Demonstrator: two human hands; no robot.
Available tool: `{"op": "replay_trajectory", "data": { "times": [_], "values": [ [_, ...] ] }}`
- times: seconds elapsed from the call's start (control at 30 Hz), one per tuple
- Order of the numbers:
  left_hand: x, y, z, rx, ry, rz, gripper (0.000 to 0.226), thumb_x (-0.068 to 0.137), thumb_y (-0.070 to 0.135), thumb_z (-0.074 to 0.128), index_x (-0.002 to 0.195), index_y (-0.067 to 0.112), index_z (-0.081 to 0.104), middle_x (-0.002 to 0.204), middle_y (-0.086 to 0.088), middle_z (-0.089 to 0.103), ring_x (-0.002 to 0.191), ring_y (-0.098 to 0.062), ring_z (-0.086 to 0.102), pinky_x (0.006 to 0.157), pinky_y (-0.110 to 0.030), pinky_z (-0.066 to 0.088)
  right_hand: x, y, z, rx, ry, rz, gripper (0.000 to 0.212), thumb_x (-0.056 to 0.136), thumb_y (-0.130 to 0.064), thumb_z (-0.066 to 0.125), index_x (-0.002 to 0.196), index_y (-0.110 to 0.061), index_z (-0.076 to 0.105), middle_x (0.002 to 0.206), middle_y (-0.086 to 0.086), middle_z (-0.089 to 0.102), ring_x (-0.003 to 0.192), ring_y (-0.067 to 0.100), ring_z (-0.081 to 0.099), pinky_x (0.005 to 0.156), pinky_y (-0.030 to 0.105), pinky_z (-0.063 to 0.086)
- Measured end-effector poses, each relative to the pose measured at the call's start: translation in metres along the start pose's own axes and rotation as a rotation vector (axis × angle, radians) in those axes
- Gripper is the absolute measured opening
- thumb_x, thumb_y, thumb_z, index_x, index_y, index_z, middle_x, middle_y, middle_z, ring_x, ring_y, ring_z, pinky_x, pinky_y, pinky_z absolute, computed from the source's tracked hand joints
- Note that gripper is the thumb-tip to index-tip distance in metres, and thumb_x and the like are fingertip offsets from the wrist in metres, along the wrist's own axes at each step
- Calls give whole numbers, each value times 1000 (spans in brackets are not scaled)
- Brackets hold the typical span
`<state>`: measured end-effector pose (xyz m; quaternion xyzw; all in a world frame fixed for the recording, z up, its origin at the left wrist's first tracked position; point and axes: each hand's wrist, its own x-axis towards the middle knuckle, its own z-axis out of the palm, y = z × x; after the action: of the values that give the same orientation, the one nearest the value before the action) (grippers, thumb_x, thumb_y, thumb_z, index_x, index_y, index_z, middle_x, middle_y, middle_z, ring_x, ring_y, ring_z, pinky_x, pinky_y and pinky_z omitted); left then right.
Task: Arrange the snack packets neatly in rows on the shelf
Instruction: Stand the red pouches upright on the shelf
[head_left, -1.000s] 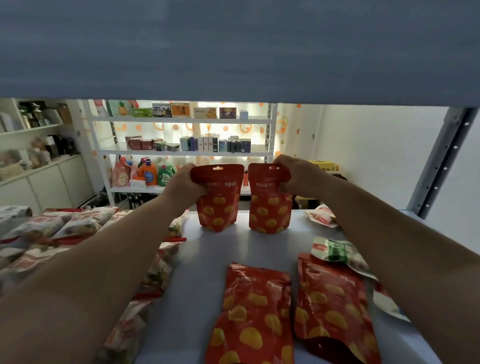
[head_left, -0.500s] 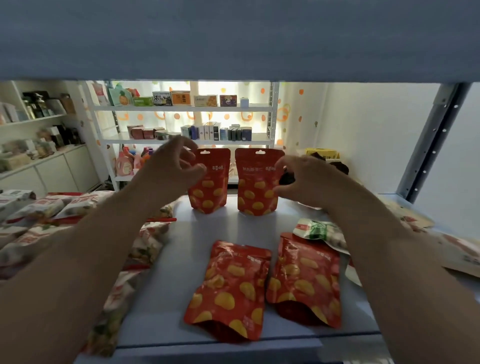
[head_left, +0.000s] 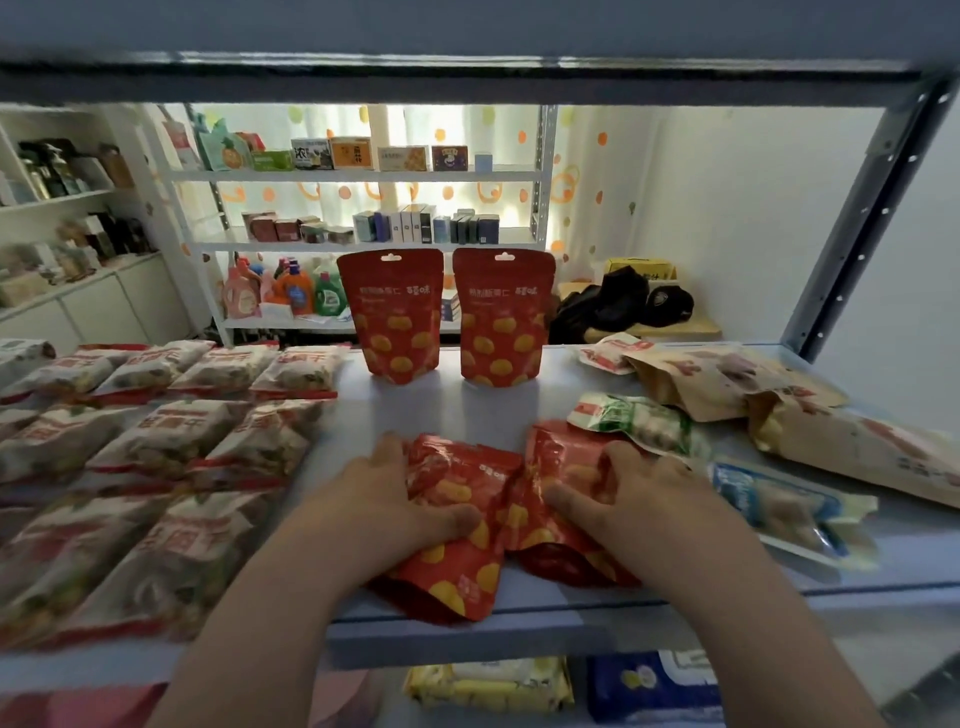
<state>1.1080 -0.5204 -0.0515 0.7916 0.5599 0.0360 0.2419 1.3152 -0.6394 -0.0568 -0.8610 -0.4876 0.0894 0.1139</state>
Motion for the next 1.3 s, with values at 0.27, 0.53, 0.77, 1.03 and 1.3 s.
{"op": "replay_trajectory", "data": {
  "times": [0.27,0.53,0.77,1.03,1.3],
  "values": [
    [2,-22,9,-436,177,95,99,50,61,83,133,27,41,106,12,53,92,-9,57,79,-29,47,-3,-8,13,625,115,105,122,32,-85,76,136,-36,36,120,-12,58,89,4,54,63,19,41],
    [1,-36,10,-771,528,248,69,57,49,87,108,36,43,95,24,52,83,7,52,61,-20,40,3,-31,22,1115,210,-42,54,55,-55,88,104,-48,65,100,-17,73,85,6,72,68,28,59],
    [30,-31,-3,-849,633,236,58,65,33,83,106,31,42,88,26,50,75,8,50,56,-16,36,38,-42,11,1124,260,-239,59,65,-35,87,118,-38,62,114,-10,71,104,13,68,85,44,57],
    [45,-19,-7,-885,593,160,59,73,33,69,116,31,27,107,3,50,92,-18,50,77,-31,37,75,-27,7,1124,189,-308,53,77,-9,76,117,-39,60,114,-9,71,108,14,66,80,32,56],
    [56,-11,0,-867,651,183,58,77,6,60,122,21,26,118,-5,44,106,-21,47,82,-31,37,88,-26,20,987,209,-292,52,71,-16,66,115,-41,49,106,-18,68,96,-2,64,74,19,52]
  ]
}}
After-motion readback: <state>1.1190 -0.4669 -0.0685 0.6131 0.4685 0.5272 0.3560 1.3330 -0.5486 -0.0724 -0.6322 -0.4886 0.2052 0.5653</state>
